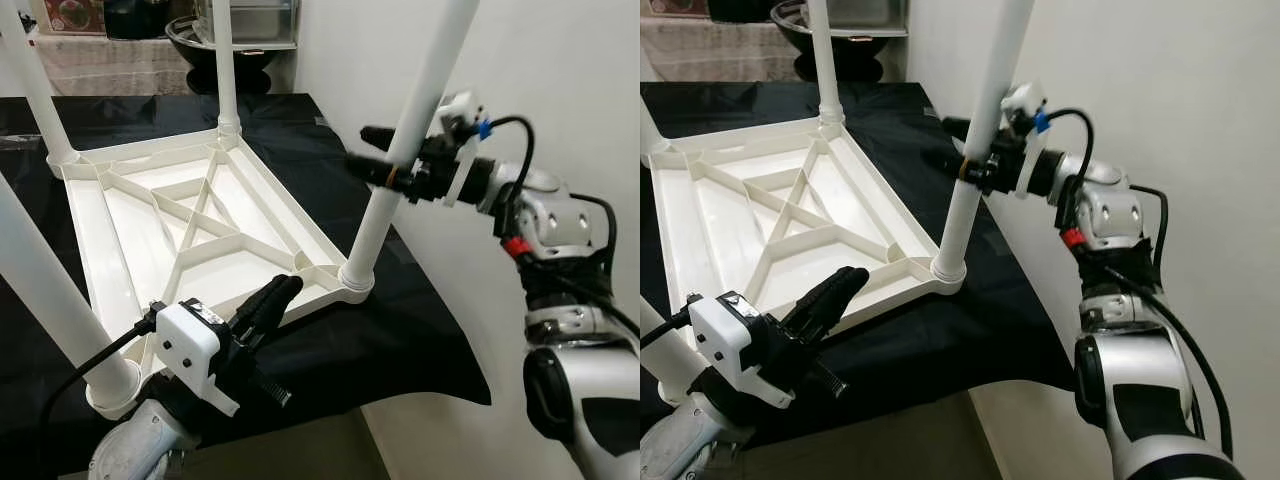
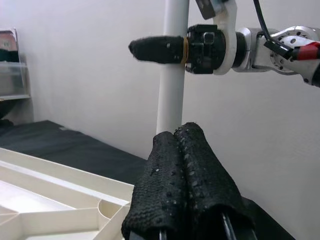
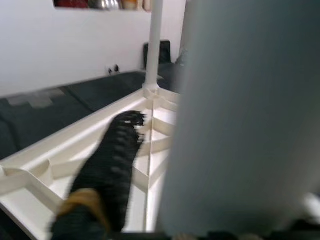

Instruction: Building children table

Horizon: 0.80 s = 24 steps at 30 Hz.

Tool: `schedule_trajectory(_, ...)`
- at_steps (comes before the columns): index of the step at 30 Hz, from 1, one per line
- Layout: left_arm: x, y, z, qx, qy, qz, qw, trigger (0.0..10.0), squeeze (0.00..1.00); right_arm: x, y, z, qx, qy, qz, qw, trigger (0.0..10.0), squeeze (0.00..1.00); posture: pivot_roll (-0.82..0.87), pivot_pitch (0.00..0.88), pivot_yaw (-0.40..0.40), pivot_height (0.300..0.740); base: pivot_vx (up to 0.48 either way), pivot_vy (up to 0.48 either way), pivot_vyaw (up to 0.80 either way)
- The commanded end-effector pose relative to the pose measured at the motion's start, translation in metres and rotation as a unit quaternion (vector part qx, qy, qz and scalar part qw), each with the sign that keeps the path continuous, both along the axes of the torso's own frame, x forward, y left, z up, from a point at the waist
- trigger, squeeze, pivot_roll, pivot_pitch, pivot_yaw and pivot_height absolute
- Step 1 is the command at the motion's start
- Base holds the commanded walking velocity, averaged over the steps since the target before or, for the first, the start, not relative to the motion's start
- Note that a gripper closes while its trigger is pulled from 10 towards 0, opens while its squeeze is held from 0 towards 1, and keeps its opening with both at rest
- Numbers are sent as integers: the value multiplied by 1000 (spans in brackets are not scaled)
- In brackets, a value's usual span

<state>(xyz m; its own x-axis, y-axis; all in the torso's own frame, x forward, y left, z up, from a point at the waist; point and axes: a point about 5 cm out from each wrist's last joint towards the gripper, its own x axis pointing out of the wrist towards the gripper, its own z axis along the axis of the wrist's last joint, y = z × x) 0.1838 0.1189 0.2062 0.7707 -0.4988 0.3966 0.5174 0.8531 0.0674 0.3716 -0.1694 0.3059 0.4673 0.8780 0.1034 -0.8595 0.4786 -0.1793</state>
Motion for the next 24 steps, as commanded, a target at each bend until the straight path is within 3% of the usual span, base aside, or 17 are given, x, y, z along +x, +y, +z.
schedule_trajectory(1, -2, 1, 5, -6, 1, -2, 1000, 10000, 0, -3, -7, 0, 2, -1, 23, 1000, 0, 0, -4, 41, -114, 740, 0, 0, 0)
schedule_trajectory(5, -3, 2, 6, -6, 3, -1, 1000, 10000, 0, -6, -11, -7, 3, 11, 38, 999, 0, 0, -5, 40, -110, 740, 0, 0, 0)
schedule_trajectory(8, -5, 4, 5, -3, 8, 1, 1000, 10000, 0, -4, -10, -27, -26, 39, 2, 999, 0, 0, -2, 42, -111, 740, 0, 0, 0)
schedule_trajectory(9, -7, 6, 4, 1, 11, 5, 1000, 10000, 0, 8, 1, -50, -15, 105, -166, 980, 0, 0, -2, 48, -108, 740, 0, 0, 0)
schedule_trajectory(10, -7, 6, 4, 1, 11, 5, 1000, 10000, 0, 8, 1, -50, -15, 105, -166, 980, 0, 0, -2, 48, -108, 740, 0, 0, 0)
schedule_trajectory(11, -8, 7, 3, 3, 14, 7, 1000, 10000, 0, 12, 5, -66, -18, 147, -293, 945, 0, 0, -2, 48, -108, 740, 0, 0, 0)
schedule_trajectory(12, -9, 9, 4, 3, 17, 11, 1000, 10000, 0, -2, 15, -89, -56, 128, -375, 917, 0, 0, -3, 51, -112, 740, 0, 0, 0)
schedule_trajectory(13, -9, 9, 4, 3, 17, 11, 1000, 10000, 0, -2, 15, -89, -56, 128, -375, 917, 0, 0, -3, 51, -112, 740, 0, 0, 0)
schedule_trajectory(14, -9, 10, 4, 3, 18, 13, 1000, 10000, 0, -16, 25, -104, -59, 125, -413, 900, 0, 0, 2, 54, -113, 740, 0, 0, 0)
schedule_trajectory(15, -9, 10, 4, 3, 18, 13, 1000, 10000, 0, -16, 25, -104, -59, 125, -413, 900, 0, 0, 2, 54, -113, 740, 0, 0, 0)
schedule_trajectory(17, -10, 9, 6, 3, 18, 14, 1000, 10000, 0, -34, 38, -120, -64, 115, -424, 896, 0, 0, 10, 44, -114, 740, 0, 0, 0)
schedule_trajectory(21, -11, 10, 9, 1, 17, 15, 1000, 10000, 0, -34, 43, -128, -59, 145, -420, 894, 0, 0, 3, 39, -117, 740, 0, 0, 0)
schedule_trajectory(24, -11, 12, 10, -3, 18, 19, 1000, 10000, 0, -29, 49, -126, -60, 150, -404, 900, 0, 0, 5, 34, -123, 740, 0, 0, 0)
